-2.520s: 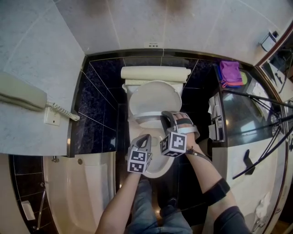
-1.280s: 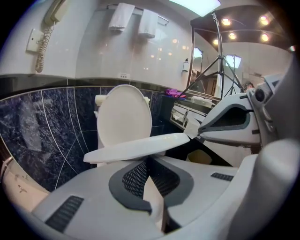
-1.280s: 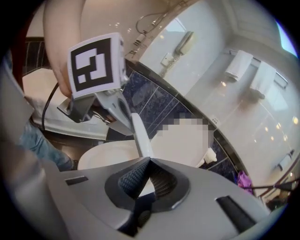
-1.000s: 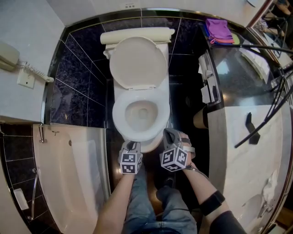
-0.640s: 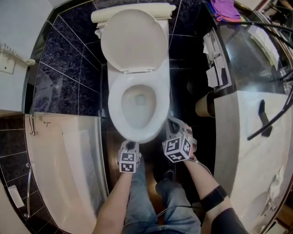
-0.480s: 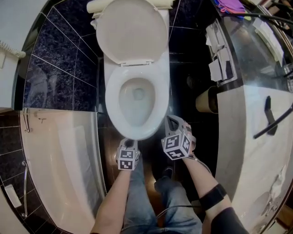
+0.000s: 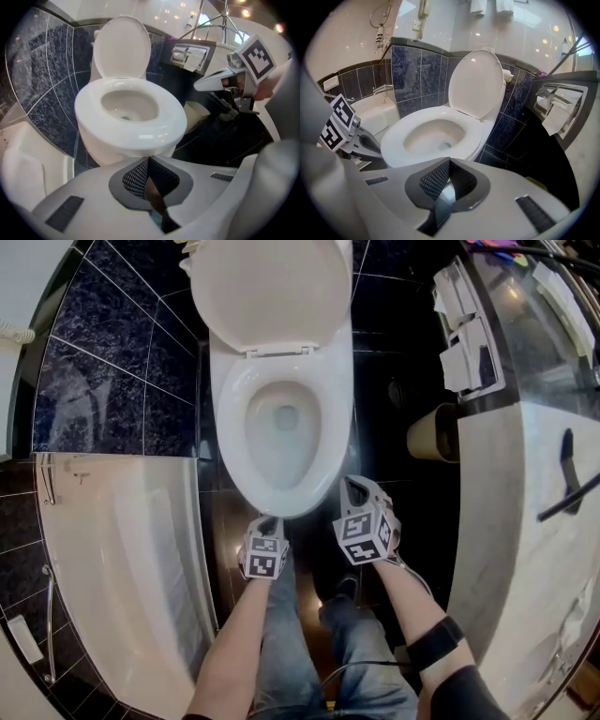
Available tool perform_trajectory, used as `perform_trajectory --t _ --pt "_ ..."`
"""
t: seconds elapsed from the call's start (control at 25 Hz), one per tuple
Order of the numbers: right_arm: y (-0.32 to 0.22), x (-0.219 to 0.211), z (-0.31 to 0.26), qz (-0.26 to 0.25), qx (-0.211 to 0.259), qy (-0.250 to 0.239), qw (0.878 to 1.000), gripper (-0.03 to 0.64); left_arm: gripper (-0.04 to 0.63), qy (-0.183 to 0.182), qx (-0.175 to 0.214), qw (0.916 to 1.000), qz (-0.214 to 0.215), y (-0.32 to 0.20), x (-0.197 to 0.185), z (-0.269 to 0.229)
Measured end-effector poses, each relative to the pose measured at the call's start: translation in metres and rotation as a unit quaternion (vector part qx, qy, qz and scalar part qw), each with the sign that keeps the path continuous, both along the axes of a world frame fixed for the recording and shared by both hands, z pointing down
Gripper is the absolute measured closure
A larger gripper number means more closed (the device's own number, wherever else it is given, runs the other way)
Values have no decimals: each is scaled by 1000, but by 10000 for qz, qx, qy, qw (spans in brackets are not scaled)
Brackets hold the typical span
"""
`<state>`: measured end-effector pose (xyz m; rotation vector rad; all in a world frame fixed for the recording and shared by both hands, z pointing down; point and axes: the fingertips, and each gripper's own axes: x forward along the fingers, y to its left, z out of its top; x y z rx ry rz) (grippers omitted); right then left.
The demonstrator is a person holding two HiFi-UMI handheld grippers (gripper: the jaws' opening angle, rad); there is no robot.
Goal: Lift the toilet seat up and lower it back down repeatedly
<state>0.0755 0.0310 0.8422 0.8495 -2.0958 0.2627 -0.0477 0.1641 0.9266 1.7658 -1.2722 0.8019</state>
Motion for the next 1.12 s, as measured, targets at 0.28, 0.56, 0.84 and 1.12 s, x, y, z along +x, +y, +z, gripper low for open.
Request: perform_trajectory --t 0.28,0.56,0.84,1.12 --pt "-13 -3 -33 96 96 -90 9999 599 604 -123 181 9996 -154 0 -15 -30" --pt "-6 -1 -111 266 -2 -328 9991 598 604 -253 695 9969 -256 -25 -23 -132" --pt "-9 -7 -261 446 155 -891 9949 598 604 -444 1546 9863 -362 -57 -37 -316" --pt "9 -2 -401 473 431 -1393 9882 598 604 -526 2262 9716 -445 -55 -47 -485"
